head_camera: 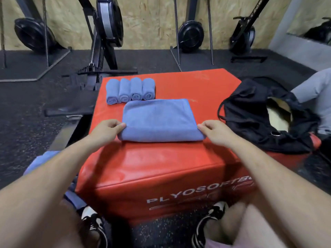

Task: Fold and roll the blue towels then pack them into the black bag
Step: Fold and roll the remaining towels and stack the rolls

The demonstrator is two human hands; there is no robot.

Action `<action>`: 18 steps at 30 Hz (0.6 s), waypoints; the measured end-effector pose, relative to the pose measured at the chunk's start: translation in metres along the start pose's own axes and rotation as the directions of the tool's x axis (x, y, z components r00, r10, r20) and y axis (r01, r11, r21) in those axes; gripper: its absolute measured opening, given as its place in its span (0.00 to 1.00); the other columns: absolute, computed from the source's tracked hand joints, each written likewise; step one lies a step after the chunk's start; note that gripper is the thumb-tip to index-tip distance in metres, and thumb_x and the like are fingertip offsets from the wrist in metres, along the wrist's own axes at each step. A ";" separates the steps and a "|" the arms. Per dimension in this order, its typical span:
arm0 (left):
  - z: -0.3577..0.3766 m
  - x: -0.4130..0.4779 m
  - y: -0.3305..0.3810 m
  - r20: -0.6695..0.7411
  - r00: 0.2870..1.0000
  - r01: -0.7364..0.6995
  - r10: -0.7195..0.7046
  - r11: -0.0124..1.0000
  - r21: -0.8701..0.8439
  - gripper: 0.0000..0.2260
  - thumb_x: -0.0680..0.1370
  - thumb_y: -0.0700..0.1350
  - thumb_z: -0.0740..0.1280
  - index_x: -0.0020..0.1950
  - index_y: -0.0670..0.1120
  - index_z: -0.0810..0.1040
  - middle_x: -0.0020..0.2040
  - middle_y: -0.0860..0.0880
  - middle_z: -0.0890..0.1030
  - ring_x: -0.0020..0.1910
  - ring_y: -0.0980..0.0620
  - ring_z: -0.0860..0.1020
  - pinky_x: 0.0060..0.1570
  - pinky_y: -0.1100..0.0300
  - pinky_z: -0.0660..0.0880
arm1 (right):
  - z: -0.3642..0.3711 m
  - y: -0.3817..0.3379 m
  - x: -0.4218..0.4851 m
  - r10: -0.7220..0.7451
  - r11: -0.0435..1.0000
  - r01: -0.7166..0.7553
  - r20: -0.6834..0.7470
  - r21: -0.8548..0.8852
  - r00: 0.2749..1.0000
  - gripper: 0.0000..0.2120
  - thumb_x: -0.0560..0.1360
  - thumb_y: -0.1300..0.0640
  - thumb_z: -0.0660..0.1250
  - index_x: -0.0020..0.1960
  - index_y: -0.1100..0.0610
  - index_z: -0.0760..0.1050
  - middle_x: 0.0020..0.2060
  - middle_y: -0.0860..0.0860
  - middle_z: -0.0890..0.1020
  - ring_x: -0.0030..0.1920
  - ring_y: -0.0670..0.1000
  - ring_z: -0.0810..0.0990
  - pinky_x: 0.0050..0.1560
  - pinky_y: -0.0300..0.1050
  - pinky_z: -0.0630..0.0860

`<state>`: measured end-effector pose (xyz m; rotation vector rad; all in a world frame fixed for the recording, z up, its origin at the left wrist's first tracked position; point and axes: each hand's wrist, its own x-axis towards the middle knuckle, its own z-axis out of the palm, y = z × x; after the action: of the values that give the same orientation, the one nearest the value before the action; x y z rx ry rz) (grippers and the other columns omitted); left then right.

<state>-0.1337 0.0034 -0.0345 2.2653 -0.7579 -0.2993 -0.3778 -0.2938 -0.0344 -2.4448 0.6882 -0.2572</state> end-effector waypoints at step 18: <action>0.074 0.044 0.008 0.279 0.953 -0.239 0.116 0.854 0.463 0.30 0.80 0.66 0.56 0.80 0.60 0.55 0.82 0.53 0.50 0.81 0.47 0.48 0.78 0.48 0.48 | 0.081 -0.047 0.053 0.025 0.870 0.098 0.240 -0.483 0.970 0.34 0.80 0.33 0.50 0.81 0.45 0.47 0.81 0.52 0.46 0.80 0.56 0.45 0.79 0.54 0.46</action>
<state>-0.1328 -0.0685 -0.0817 2.6344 -1.2907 -0.3235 -0.2865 -0.2497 -0.0713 -2.9094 0.6593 0.2329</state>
